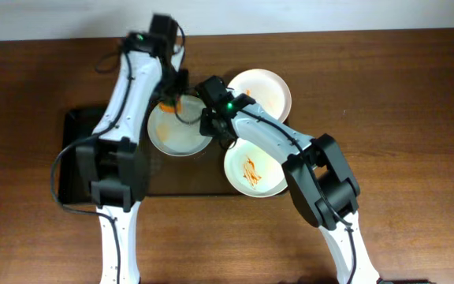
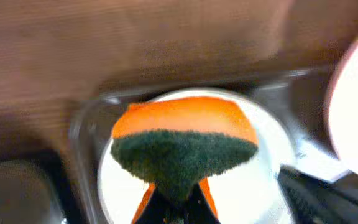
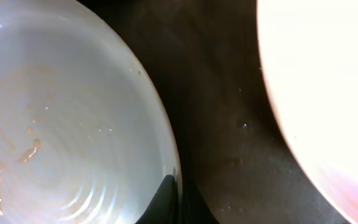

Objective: Clean dirty plates on tray and stack at the side
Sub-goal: 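Scrub the held plate again with the sponge in the left gripper, then carry the cleaned plate right with the right gripper and set it on the table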

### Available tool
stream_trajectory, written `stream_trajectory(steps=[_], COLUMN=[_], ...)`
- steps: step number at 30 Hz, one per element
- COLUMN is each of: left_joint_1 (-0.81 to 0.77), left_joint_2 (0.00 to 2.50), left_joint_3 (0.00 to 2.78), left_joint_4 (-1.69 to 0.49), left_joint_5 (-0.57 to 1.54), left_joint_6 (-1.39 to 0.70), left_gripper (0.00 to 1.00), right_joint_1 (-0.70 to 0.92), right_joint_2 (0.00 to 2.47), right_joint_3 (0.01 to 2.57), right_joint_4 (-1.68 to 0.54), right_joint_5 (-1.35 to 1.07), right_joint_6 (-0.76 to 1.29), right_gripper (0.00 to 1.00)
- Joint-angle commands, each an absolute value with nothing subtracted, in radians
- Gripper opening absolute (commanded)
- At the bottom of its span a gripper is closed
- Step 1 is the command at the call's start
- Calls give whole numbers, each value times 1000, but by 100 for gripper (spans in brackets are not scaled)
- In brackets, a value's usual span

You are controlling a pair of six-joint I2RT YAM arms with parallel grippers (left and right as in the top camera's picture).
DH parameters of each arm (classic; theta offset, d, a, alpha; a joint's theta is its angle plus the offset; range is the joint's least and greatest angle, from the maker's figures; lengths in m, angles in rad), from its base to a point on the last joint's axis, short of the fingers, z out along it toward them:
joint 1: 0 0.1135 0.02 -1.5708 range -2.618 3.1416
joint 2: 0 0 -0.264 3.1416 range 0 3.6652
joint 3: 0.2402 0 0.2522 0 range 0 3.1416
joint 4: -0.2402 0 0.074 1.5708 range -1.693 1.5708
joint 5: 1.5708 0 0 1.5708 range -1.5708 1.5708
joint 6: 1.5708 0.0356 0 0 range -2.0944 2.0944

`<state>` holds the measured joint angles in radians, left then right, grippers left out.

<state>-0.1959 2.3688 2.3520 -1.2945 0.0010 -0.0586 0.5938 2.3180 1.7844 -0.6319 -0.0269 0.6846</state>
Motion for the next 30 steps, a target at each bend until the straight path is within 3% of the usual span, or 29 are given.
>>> stream_trajectory(steps=[1, 2, 3, 10, 12, 14, 15, 20, 25, 30], left_joint_1=[-190, -179, -158, -50, -29, -13, -1, 24, 86, 141], left_joint_2=[2344, 2344, 2345, 2358, 2358, 2358, 2358, 2358, 2358, 2358], left_joint_3=[2573, 2598, 2598, 2516, 2463, 2401, 2358, 2291, 2291, 2291], left_joint_4=[-1420, -1442, -1454, -1467, -1458, -1453, -1454, -1450, -1445, -1453], left_joint_5=[29, 18, 4, 4, 4, 4, 4, 5, 44, 161], left_joint_6=[-82, -82, -83, -83, -83, -83, -83, -83, -83, -83], left_gripper=[1, 0, 0, 0, 0, 0, 0, 0, 0, 0], right_joint_1=[573, 567, 561, 596, 605, 609, 609, 607, 630, 723], right_joint_2=[2351, 2351, 2351, 2371, 2380, 2380, 2379, 2277, 2090, 2023], right_joint_3=[1763, 1763, 1763, 1761, 1761, 1761, 1762, 1826, 1870, 1871], right_joint_4=[-667, -672, -687, -616, -586, -591, -613, -774, -984, -992], right_joint_5=[-163, -197, -247, -179, -154, -142, -147, -105, 244, 516], right_joint_6=[574, 572, 572, 584, 584, 584, 583, 476, 410, 397], right_gripper=[18, 36, 44, 47, 36, 7, 4, 4, 4, 4])
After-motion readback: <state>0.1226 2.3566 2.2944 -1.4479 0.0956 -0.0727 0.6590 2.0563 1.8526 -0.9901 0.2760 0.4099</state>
